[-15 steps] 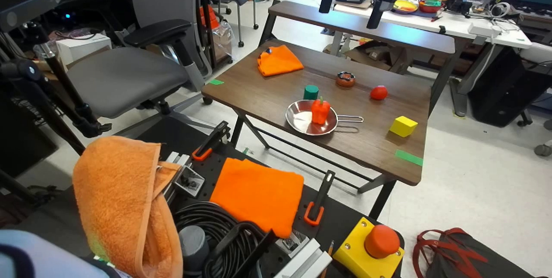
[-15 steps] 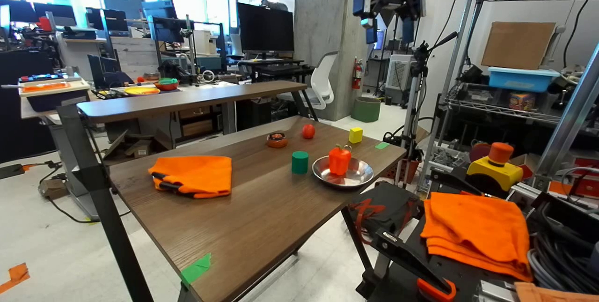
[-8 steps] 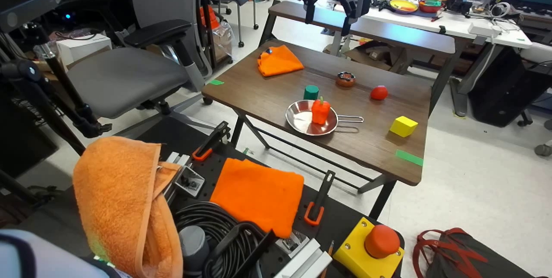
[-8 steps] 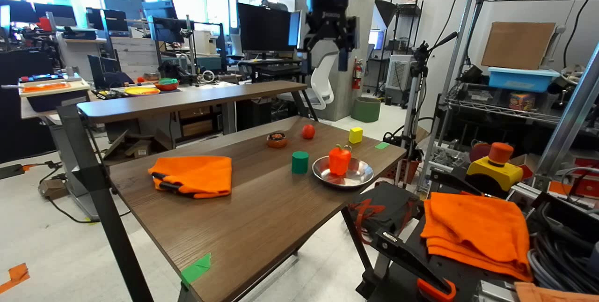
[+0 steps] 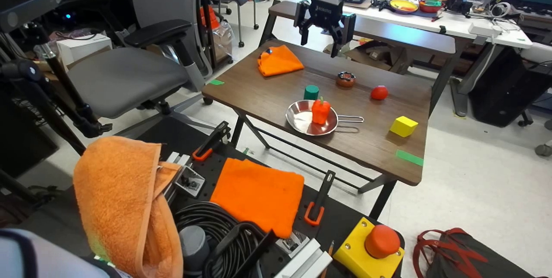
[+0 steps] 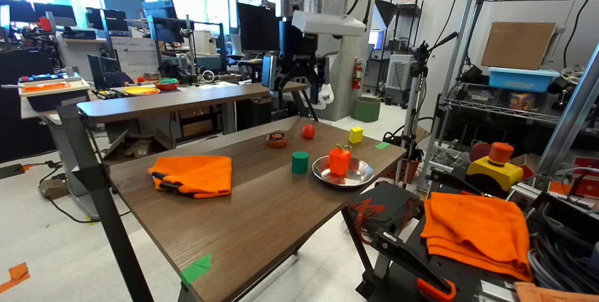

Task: Move the green object to the left

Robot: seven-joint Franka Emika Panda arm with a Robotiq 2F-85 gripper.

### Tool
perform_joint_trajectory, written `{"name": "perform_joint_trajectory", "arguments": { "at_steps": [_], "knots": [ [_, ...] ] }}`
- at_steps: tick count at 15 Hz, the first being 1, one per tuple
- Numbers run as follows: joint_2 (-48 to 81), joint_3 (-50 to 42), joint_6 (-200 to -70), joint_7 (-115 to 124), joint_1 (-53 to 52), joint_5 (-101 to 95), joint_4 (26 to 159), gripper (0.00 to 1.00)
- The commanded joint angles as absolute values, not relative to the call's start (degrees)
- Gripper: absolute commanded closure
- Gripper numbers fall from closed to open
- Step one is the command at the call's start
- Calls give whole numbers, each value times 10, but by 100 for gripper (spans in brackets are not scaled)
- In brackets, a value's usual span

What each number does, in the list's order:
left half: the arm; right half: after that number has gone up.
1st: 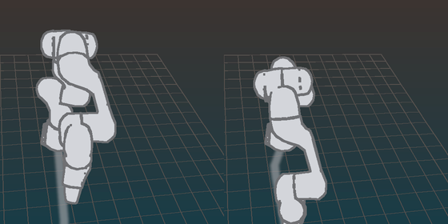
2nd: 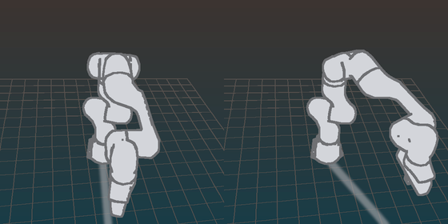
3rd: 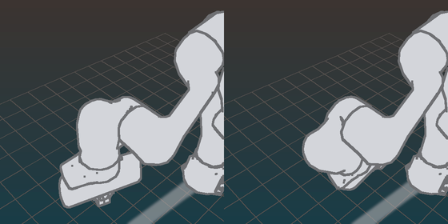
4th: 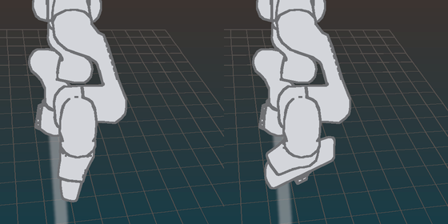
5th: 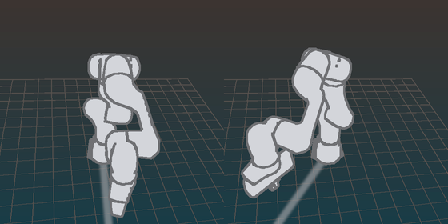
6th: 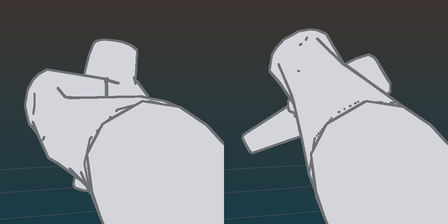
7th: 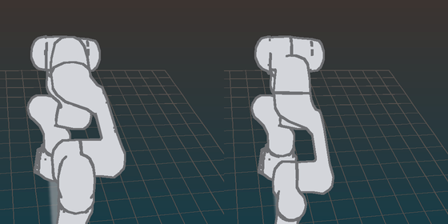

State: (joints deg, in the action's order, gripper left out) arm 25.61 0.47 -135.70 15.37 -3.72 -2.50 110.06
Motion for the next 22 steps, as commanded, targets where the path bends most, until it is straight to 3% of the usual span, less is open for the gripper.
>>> {"name": "perform_joint_trajectory", "arguments": {
  "at_steps": [1,18,19,20,22],
  "knots": [
    [315,-2,-1354,156,-51,-25,1045,0],
    [466,-12,-1262,156,-68,-25,928,0],
    [470,-12,-1258,156,-68,-24,923,8],
    [474,-12,-1252,156,-68,-24,917,26],
    [477,-12,-1249,155,-68,-23,910,42]
  ]
}}
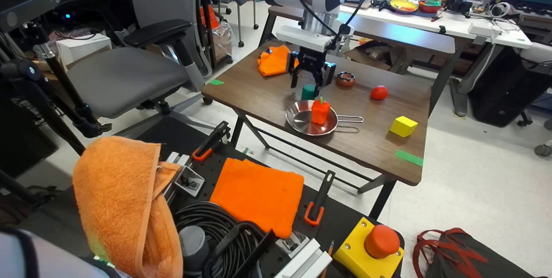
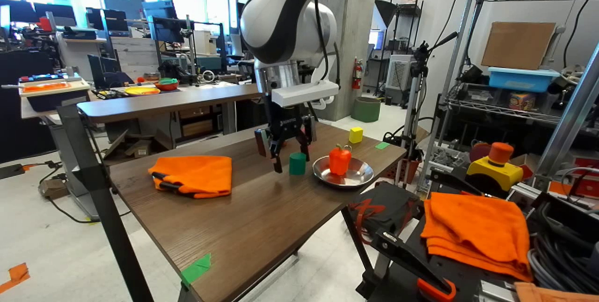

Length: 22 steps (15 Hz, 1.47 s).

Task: Move the green object to the left

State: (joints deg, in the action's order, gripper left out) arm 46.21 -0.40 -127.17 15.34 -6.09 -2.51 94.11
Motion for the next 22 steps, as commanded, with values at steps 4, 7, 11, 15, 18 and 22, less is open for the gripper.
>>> {"name": "perform_joint_trajectory", "arguments": {
  "at_steps": [4,7,11,15,18,22],
  "knots": [
    [473,-15,-1256,159,-71,-25,906,73],
    [458,-9,-1258,156,-76,-25,912,82],
    [438,11,-1263,140,-98,-27,933,82],
    [433,32,-1265,130,-127,-26,949,82],
    [435,42,-1256,126,-143,-25,961,82],
    [446,41,-1254,130,-152,-25,968,82]
  ]
}}
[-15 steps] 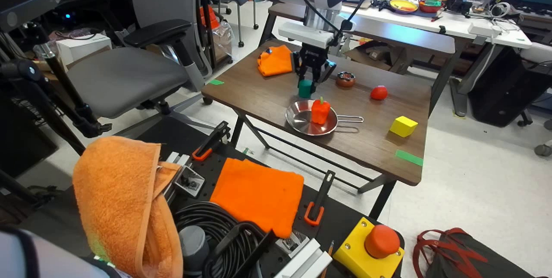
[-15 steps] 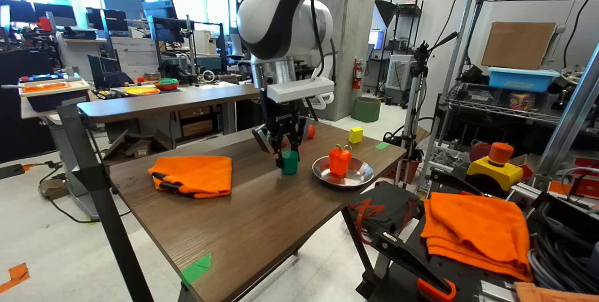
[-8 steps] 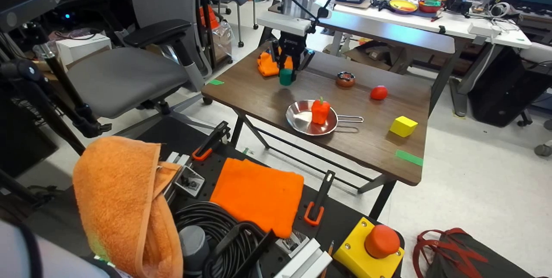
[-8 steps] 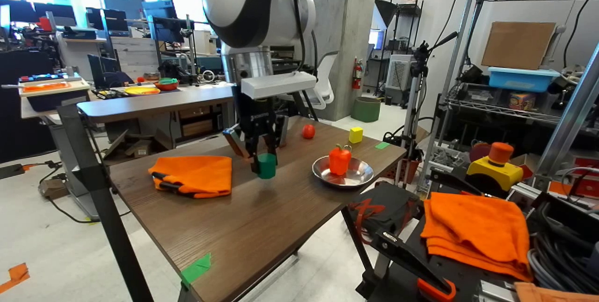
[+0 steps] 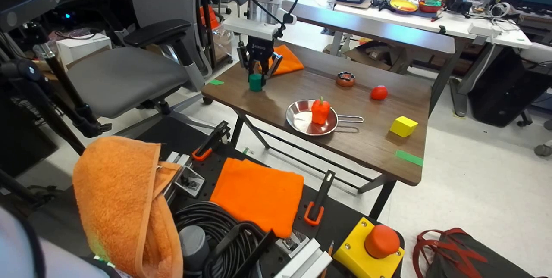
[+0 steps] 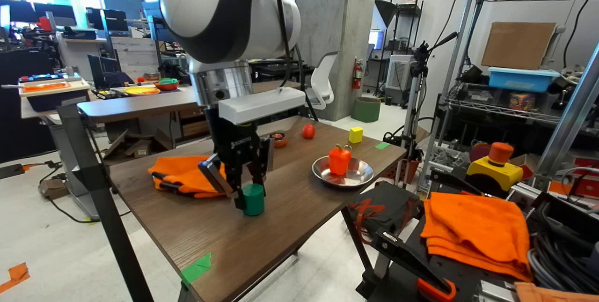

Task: Move the green object to the left

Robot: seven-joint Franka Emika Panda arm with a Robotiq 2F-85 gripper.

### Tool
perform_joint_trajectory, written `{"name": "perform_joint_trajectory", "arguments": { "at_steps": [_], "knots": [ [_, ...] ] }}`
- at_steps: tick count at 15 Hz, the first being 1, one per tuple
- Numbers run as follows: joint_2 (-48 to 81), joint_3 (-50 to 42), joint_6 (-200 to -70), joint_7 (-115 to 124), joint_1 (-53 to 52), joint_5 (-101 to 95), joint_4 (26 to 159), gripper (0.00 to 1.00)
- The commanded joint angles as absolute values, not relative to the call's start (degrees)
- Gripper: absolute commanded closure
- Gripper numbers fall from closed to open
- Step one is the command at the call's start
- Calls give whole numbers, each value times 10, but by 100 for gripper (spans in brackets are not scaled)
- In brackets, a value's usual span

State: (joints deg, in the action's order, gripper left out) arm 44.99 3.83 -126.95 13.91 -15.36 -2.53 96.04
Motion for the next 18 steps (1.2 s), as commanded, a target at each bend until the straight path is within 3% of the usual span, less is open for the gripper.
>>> {"name": "perform_joint_trajectory", "arguments": {
  "at_steps": [1,2,7,12,13,18],
  "knots": [
    [449,38,-1250,132,-153,-26,966,47],
    [447,39,-1249,129,-152,-26,969,31],
    [373,57,-1250,90,-134,-13,1046,0],
    [233,69,-1268,55,-77,61,1162,0],
    [302,61,-1259,70,-106,28,1096,0],
    [237,61,-1258,62,-80,49,1150,0]
  ]
}}
